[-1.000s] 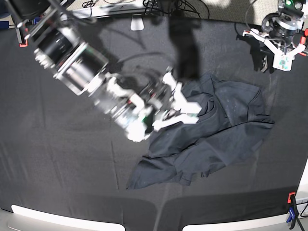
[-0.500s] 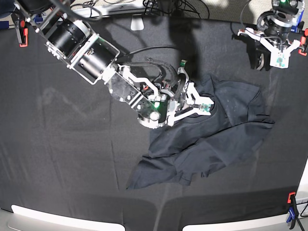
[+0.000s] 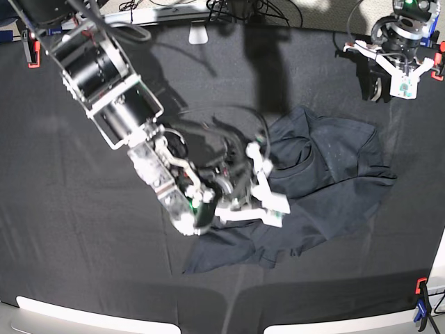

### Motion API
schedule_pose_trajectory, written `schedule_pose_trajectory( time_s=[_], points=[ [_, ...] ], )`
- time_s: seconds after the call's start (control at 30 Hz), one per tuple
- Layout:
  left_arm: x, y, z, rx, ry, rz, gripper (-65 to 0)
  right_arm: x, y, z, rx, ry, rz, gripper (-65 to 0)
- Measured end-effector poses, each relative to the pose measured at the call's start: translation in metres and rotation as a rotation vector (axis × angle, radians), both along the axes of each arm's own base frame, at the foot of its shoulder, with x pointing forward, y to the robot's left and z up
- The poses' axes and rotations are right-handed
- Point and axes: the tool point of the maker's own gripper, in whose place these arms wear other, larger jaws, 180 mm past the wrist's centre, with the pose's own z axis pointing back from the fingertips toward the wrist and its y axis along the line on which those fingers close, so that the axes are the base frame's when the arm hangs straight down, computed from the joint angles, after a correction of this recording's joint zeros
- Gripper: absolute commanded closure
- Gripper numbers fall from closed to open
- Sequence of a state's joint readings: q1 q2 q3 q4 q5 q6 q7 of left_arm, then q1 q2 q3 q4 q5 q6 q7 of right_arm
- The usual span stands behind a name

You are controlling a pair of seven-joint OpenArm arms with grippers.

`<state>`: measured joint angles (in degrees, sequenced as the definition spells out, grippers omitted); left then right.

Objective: Layout the t-shirt on the table in an organized manner, then fold the t-shirt properly

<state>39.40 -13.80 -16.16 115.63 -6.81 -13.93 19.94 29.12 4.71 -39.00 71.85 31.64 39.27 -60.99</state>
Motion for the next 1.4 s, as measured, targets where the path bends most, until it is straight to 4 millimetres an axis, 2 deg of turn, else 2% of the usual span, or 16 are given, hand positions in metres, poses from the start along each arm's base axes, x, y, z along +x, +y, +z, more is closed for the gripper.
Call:
schedule_pose_trajectory(
  time_s=[0.07, 0.2, 0.3, 0.4, 0.5, 0.57, 0.63, 0.73, 0.77, 1.0, 1.1, 1.2, 1.4],
  points=[
    [0.0, 0.0, 0.0, 0.0, 0.0, 0.0, -14.0, -0.011, 0.001, -0.009, 0.007, 0.028, -0.001, -27.8],
    [0.0, 0.0, 0.0, 0.0, 0.001, 0.0, -14.0, -0.014, -0.001, -0.025, -0.01, -0.025, -0.014, -27.8],
    [0.0, 0.0, 0.0, 0.0, 0.0, 0.0, -14.0, -0.023, -0.004, -0.037, -0.026, 0.007, -0.017, -27.8],
    [0.0, 0.0, 0.0, 0.0, 0.001, 0.0, -14.0, -0.025, 0.004, -0.038, -0.017, 0.016, -0.01, -27.8],
    [0.0, 0.0, 0.0, 0.0, 0.001, 0.0, -14.0, -0.033, 0.024, -0.03, 0.043, 0.044, 0.003, -27.5],
    [0.0, 0.0, 0.0, 0.0, 0.001, 0.0, -14.0, -0.037, 0.039, -0.025, 0.065, 0.043, 0.02, -23.9],
    [0.0, 0.0, 0.0, 0.0, 0.001, 0.0, -14.0, -0.039, 0.049, -0.022, 0.062, 0.031, 0.034, -17.3],
    [0.0, 0.0, 0.0, 0.001, 0.001, 0.0, -14.0, -0.036, 0.048, -0.024, 0.023, -0.006, 0.044, -1.9],
    [0.0, 0.0, 0.0, 0.001, 0.0, 0.0, -14.0, -0.034, 0.047, -0.025, 0.008, -0.018, 0.045, 0.0],
    [0.0, 0.0, 0.0, 0.0, 0.001, 0.0, -14.0, -0.029, 0.044, -0.025, -0.008, -0.046, 0.045, 0.0],
    [0.0, 0.0, 0.0, -0.001, 0.0, 0.0, -14.0, -0.026, 0.043, -0.016, -0.016, -0.084, 0.055, 0.0],
    [0.0, 0.0, 0.0, 0.0, 0.001, 0.0, -14.0, -0.021, 0.043, 0.002, -0.011, -0.133, 0.062, 0.0],
    [0.0, 0.0, 0.0, 0.003, 0.002, 0.0, -14.0, -0.009, 0.046, 0.065, 0.145, -0.177, 0.016, 0.0]
  ],
)
